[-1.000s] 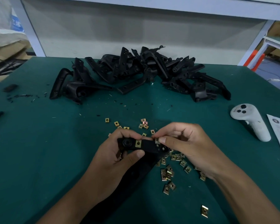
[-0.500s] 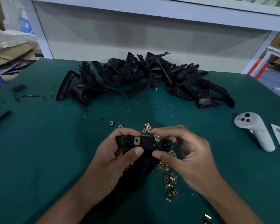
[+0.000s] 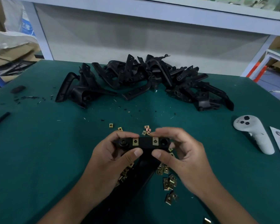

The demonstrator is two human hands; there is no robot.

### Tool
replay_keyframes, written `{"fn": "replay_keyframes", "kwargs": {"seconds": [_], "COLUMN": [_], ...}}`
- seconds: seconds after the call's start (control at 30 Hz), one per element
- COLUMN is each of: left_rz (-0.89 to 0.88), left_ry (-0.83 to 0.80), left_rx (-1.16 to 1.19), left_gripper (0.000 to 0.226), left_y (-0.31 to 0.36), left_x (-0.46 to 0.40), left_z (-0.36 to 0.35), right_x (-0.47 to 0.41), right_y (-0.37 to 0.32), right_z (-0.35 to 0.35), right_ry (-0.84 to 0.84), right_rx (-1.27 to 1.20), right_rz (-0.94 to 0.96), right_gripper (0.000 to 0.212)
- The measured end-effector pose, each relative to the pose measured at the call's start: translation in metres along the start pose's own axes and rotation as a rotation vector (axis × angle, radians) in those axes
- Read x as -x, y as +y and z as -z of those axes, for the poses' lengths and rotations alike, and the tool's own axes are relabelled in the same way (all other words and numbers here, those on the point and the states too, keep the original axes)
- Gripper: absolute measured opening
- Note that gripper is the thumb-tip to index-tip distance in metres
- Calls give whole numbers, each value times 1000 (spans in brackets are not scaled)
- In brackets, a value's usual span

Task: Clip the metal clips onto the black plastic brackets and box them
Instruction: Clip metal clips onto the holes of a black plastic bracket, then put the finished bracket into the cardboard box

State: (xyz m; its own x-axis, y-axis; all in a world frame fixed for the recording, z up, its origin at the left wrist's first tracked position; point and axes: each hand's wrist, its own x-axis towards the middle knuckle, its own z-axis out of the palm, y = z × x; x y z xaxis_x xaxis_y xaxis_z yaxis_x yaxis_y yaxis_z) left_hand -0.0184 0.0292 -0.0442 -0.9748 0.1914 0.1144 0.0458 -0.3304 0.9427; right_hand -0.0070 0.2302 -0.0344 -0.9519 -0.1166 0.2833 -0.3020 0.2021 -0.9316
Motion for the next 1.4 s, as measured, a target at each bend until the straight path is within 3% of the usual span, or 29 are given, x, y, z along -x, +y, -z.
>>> {"fn": "replay_keyframes", "kwargs": {"seconds": [0.17, 0.43, 0.63, 0.73, 0.83, 1.07, 1.23, 1.4], "left_rz": [4, -1, -10, -21, -39, -142, -164, -144], "left_ry": [10, 10, 19, 22, 21, 44, -200, -569], "left_rx": [-58, -57, -68, -63, -49, -233, -261, -193], "left_gripper": [25, 52, 58, 51, 26, 24, 27, 27], "left_y": [1, 0, -2, -3, -2, 28, 49, 27], "left_x": [1, 0, -2, -1, -2, 15, 42, 94], "left_z": [1, 3, 4, 4, 2, -33, -113, -232], "right_x": [-1, 0, -1, -1, -3, 14, 92, 224], "right_y": [1, 3, 4, 6, 4, -40, -87, -130], "right_z": [2, 2, 2, 2, 2, 29, 85, 152], "right_ry": [-18, -35, -33, -28, -29, -22, 211, 559], "right_rx": [69, 68, 87, 103, 124, 164, 198, 316], "right_rz": [20, 0, 13, 23, 34, 50, 63, -19], "right_gripper": [25, 25, 26, 25, 24, 23, 20, 24]}}
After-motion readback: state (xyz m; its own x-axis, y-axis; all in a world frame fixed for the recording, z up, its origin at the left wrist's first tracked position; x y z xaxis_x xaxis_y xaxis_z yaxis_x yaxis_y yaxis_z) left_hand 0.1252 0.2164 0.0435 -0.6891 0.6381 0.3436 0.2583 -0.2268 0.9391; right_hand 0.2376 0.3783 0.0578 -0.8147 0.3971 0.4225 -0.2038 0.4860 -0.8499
